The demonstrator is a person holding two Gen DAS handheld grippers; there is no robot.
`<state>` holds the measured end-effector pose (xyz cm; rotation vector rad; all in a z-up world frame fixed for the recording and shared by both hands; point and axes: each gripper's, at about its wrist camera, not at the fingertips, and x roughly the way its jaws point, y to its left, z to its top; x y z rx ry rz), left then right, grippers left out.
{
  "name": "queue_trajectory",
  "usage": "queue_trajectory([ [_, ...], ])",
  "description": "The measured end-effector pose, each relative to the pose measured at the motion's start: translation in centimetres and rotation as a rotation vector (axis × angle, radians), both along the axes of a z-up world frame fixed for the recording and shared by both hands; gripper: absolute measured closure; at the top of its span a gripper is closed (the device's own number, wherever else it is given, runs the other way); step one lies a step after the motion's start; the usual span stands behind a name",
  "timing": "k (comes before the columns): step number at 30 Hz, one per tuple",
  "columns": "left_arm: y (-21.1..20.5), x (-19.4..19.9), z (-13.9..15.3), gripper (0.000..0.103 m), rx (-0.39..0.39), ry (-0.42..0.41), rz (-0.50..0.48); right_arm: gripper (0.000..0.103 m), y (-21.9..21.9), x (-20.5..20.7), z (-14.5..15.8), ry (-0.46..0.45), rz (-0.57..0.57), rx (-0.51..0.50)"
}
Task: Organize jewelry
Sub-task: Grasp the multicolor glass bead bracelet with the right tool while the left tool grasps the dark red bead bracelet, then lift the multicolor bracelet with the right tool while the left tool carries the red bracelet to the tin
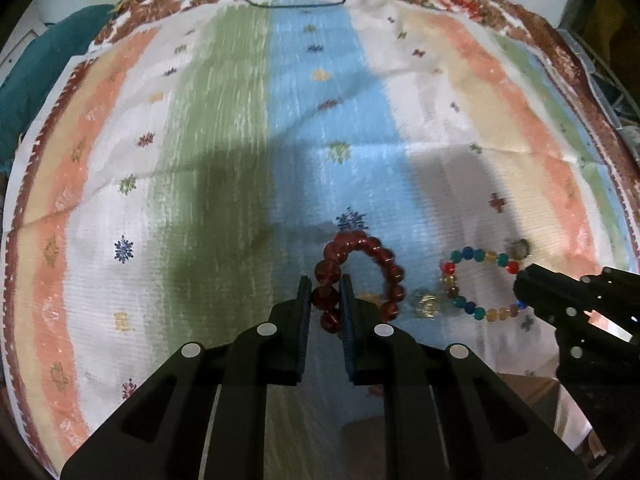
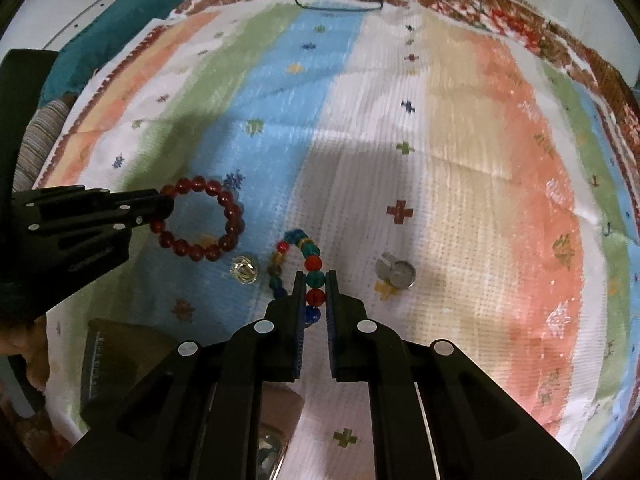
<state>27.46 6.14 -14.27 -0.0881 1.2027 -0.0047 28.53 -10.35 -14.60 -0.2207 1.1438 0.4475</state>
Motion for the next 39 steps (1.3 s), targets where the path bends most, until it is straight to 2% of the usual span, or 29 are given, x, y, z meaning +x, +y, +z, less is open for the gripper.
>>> queue_trajectory([
  [7,-0.6,-1.2,2.2,0.090,0.022,-0.054,-0.031,0.093,0.3,-1.7,1.6,-0.047,0.023,-0.013],
  [14,-0.7,-1.8,2.8,0.090,0.040,-0.059,-0.029,0.093,-0.1,-2.6,2.7,-0.071,0.017,0.007],
  [26,-0.9,-4.0,6.0,0.090,0.008,-0.121,-0.005,0.093,-0.7,-4.6,5.2,-0.113,0.007,0.053],
  [39,-1.2,-5.7,7.5,0.090,-0.006,-0.163,-0.018,0.093,-1.0,-6.2,6.4,-0.162,-0.010,0.029],
])
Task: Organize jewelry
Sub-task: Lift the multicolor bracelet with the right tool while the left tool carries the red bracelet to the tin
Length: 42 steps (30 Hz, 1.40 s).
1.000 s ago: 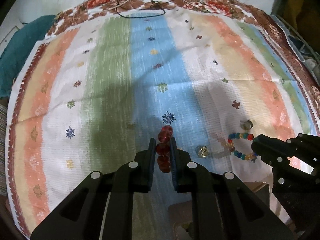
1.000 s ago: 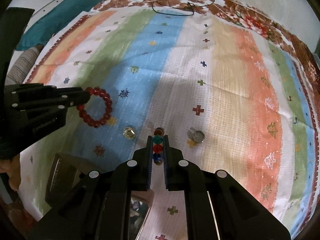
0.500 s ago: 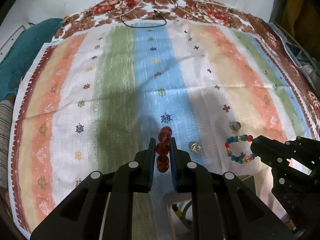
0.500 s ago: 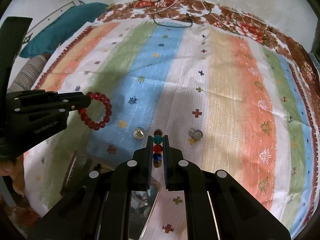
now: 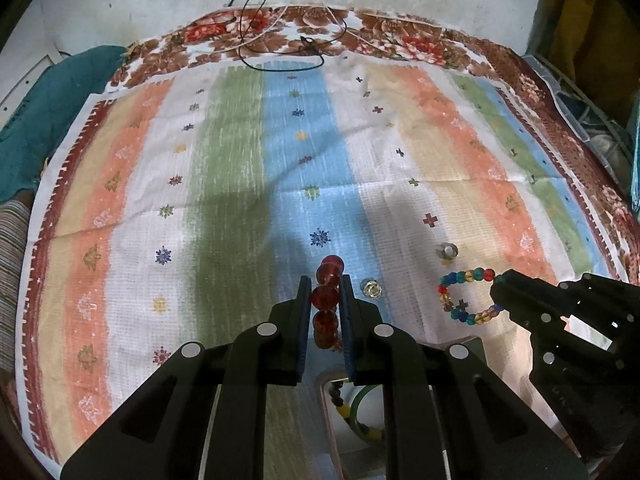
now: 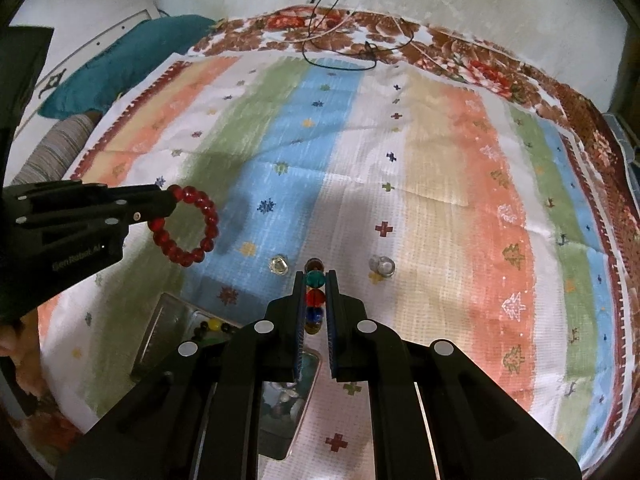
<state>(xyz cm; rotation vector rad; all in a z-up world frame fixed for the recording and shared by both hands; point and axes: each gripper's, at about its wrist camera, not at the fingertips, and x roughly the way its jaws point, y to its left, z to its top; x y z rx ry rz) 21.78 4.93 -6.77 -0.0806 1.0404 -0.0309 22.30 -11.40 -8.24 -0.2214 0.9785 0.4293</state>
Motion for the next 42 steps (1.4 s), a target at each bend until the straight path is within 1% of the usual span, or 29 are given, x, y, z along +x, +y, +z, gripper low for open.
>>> queue_trajectory([
  [6,-0.3,-0.8,1.1,0.090,-0.005,-0.031,-0.004,0.093,-0.4,-0.7,0.9,-0.020,0.000,0.015],
  [10,-0.7,-1.3,1.5,0.090,-0.012,-0.041,-0.013,0.093,-0.6,-1.1,1.3,-0.014,0.001,0.043],
  [15,-0.8,-2.0,1.8,0.090,-0.017,-0.048,-0.024,0.093,-0.8,-1.8,1.6,-0.024,0.006,0.049],
  [24,-0.8,-3.9,2.9,0.090,-0.034,-0.073,-0.014,0.093,-1.1,-3.5,2.3,-0.041,0.019,0.072],
  [37,-0.9,-6.9,3.6,0.090,-0.077,-0.084,-0.010,0.093,-1.7,-6.3,3.3,-0.057,0.043,0.113],
  [42,-1.6,-7.8,3.5,0.090,-0.072,-0.079,-0.024,0.093,-1.6,-7.1,3.1,-0.051,0.052,0.114],
])
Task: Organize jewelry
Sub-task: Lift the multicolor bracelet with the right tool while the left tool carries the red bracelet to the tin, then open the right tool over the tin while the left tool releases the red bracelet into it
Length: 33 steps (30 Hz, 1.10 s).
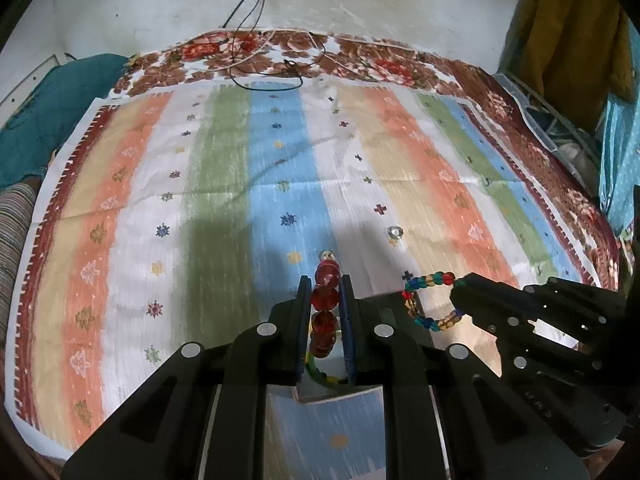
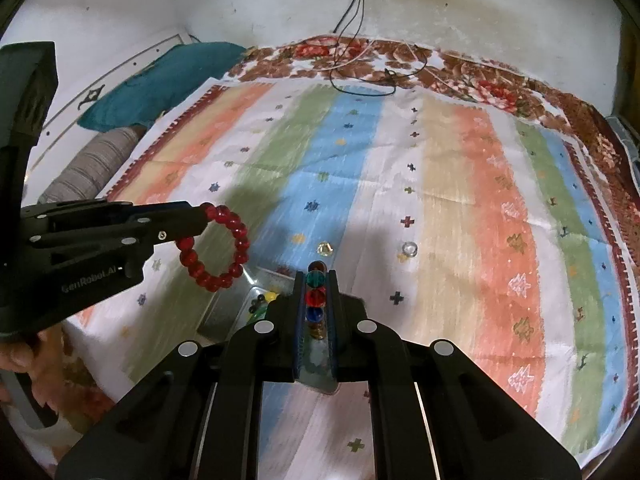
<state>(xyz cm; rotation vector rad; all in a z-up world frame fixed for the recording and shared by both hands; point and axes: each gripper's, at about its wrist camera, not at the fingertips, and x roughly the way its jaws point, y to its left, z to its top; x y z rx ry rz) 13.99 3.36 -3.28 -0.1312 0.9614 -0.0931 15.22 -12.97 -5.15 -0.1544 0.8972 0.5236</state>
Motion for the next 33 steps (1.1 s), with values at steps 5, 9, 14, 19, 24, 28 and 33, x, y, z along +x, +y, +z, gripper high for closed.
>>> queue_trajectory([
  [5,-0.3,-0.2,-0.5,0.090,-0.009,0.027,0.005,0.092,-0.3,-0.1,-0.3,0.017,-0.011,0.001],
  [9,0.2,0.0,-0.8,0.081,0.005,0.036,0.046,0.086,-1.0,0.5,-0.3,0.021,-0.047,0.001],
  [14,1.9,0.4,-1.0,0.077,-0.041,0.058,0.108,0.066,-2.0,1.4,-0.4,0.031,-0.084,0.013],
  [19,2.3,1.0,-2.0,0.067,-0.086,0.101,0.110,0.064,-2.6,2.6,-0.9,0.059,-0.110,0.010],
  [24,2.1,1.5,-2.5,0.058,-0.096,0.116,0.104,0.060,-3.0,3.4,-1.4,0.082,-0.123,0.004],
  [28,1.4,1.8,-2.9,0.058,-0.075,0.122,0.087,0.060,-3.3,4.4,-1.6,0.089,-0.144,0.013],
  [33,0.4,2.9,-3.4,0.058,-0.039,0.133,0.063,0.060,-3.1,5.8,-2.4,0.112,-0.140,-0.006],
])
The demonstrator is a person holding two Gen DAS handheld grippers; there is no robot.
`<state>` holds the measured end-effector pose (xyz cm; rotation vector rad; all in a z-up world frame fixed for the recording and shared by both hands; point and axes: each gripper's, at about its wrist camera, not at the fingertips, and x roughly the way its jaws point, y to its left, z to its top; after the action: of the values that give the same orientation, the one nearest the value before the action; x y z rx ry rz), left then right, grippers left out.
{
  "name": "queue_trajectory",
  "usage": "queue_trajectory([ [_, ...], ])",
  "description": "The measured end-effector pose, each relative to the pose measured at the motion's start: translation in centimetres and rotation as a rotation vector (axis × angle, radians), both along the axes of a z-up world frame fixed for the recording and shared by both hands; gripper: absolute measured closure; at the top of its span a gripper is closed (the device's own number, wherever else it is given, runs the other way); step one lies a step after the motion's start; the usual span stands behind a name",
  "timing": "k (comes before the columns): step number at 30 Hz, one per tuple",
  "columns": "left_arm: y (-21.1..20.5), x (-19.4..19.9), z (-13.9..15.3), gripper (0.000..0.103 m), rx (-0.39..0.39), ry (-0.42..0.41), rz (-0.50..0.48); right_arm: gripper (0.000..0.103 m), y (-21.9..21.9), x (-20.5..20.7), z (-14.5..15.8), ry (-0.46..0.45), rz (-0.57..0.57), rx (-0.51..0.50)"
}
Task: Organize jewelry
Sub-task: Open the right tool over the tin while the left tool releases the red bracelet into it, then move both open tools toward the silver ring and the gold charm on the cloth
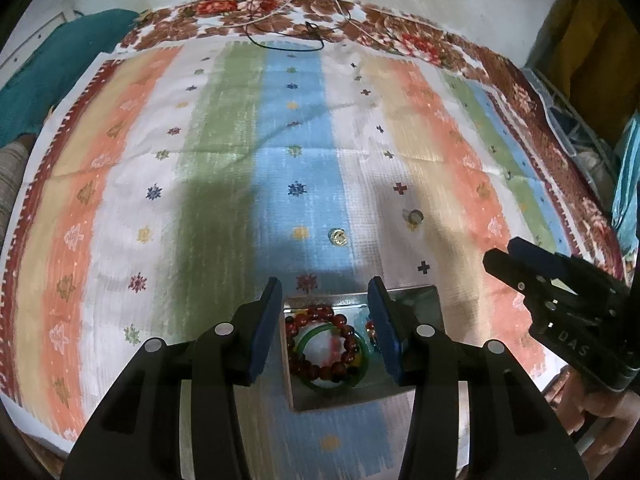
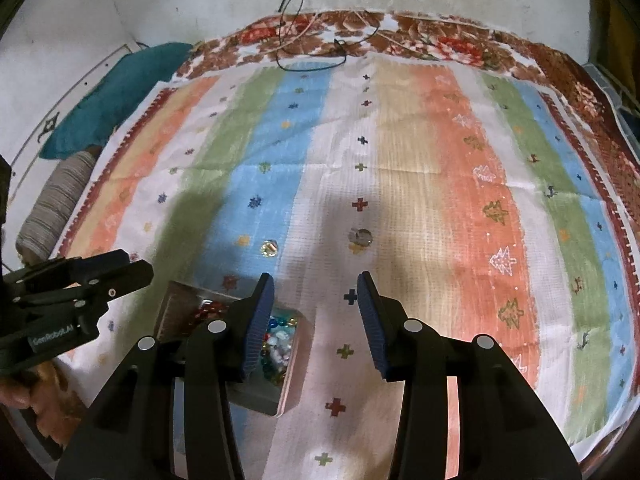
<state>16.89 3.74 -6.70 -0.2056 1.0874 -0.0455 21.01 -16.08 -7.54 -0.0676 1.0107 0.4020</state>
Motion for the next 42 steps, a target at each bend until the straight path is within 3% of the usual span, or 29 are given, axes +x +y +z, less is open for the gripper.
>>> queue_trajectory([
  [9,-2.1,1.9,-1.4,0.058,0.092,0.027,-0.066,0.060,0.3,2.5,-2.0,0.028,-0.013,-0.040],
  [22,-4.0,4.3,-3.3,0.058,0.112,0.067,-0.093,0.060,0.9,5.2,-4.0,0.090,-0.028,-0.043],
  [42,-4.9,7.2,-6.9,0.054,0.124,0.146,-0.117,0.060,2.1,8.0,-7.2,0.121,-0.009,-0.137],
])
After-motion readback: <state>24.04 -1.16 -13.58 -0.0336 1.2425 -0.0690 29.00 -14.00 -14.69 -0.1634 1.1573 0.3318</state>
